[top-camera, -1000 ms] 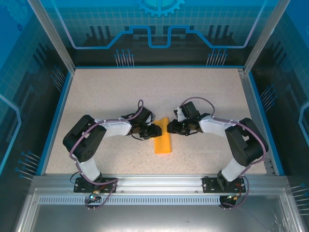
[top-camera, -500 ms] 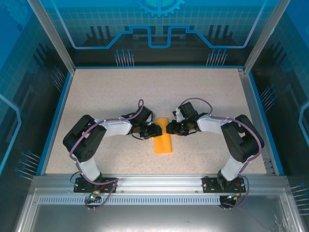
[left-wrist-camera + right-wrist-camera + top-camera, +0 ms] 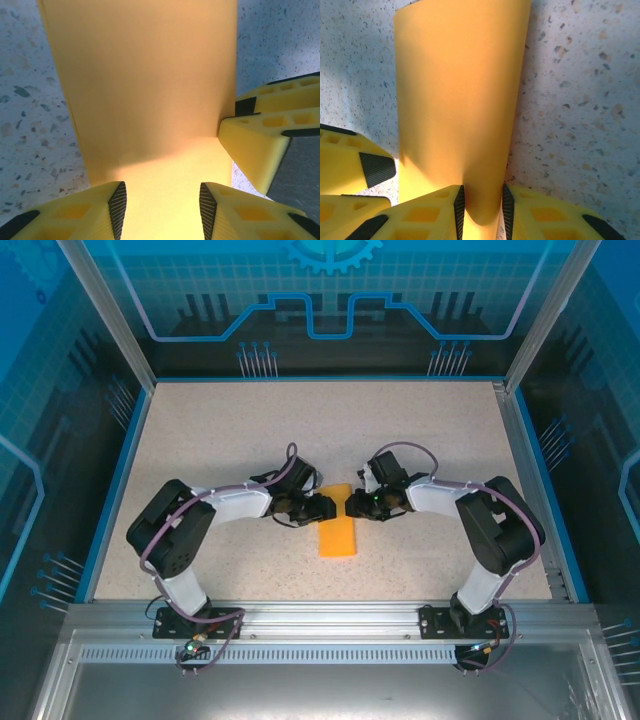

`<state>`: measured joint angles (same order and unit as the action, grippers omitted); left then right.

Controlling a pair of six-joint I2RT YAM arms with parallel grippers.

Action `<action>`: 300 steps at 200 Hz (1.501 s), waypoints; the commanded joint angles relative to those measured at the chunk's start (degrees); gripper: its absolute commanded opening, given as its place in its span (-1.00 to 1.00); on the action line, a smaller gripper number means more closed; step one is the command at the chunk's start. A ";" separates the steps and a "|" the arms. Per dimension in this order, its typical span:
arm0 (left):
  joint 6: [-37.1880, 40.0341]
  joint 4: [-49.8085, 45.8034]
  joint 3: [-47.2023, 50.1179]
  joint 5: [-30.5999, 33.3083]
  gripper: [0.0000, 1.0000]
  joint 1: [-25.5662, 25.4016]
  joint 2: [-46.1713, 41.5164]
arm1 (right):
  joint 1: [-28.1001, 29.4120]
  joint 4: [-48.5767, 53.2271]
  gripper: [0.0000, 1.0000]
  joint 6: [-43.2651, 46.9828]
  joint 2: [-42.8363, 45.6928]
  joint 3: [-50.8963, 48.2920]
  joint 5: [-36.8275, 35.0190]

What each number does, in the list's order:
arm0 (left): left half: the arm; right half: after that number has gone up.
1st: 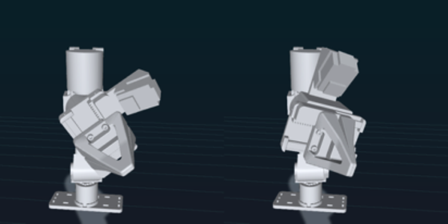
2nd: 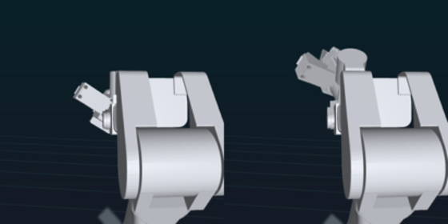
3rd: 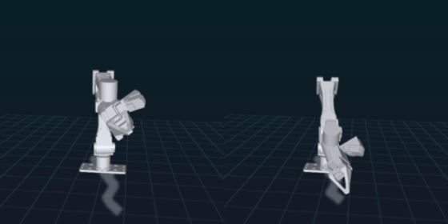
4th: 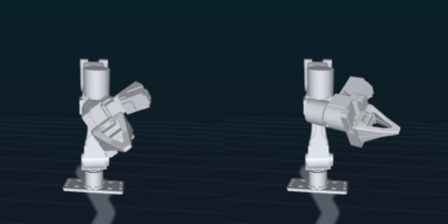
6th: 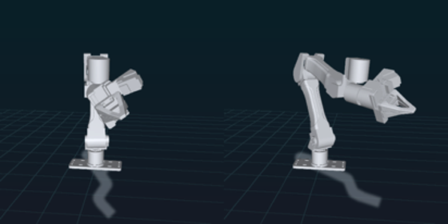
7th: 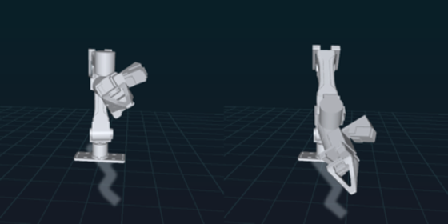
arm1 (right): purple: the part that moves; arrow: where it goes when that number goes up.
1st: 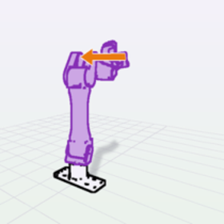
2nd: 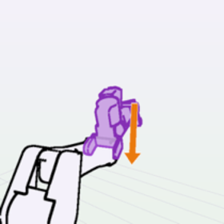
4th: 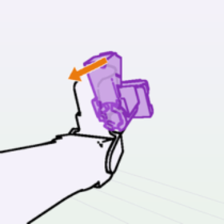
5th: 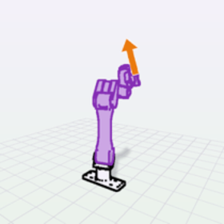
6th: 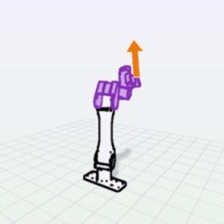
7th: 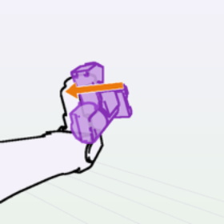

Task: Fold a paper plane with a square sheet of paper (pick it up from the middle)
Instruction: First fold in half a square sheet of paper at the center of the table.

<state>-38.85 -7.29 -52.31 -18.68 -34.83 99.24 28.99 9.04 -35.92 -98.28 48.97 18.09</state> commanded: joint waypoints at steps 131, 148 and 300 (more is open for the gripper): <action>1.68 -6.72 -2.02 4.25 -0.03 -0.19 -5.70 | 1.23 0.59 -0.40 -0.29 -0.42 -0.37 -1.80; 1.00 -7.12 -1.45 5.19 -0.03 0.07 -6.18 | 1.33 0.54 -0.40 -0.27 -0.50 -0.54 -2.00; -2.02 -12.02 3.34 10.16 0.04 2.49 -14.43 | 2.39 -0.68 -0.41 -2.53 -0.86 -1.03 -3.71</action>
<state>-40.42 -17.74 -49.87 -9.15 -32.82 86.39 30.52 8.95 -36.88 -98.28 48.75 15.38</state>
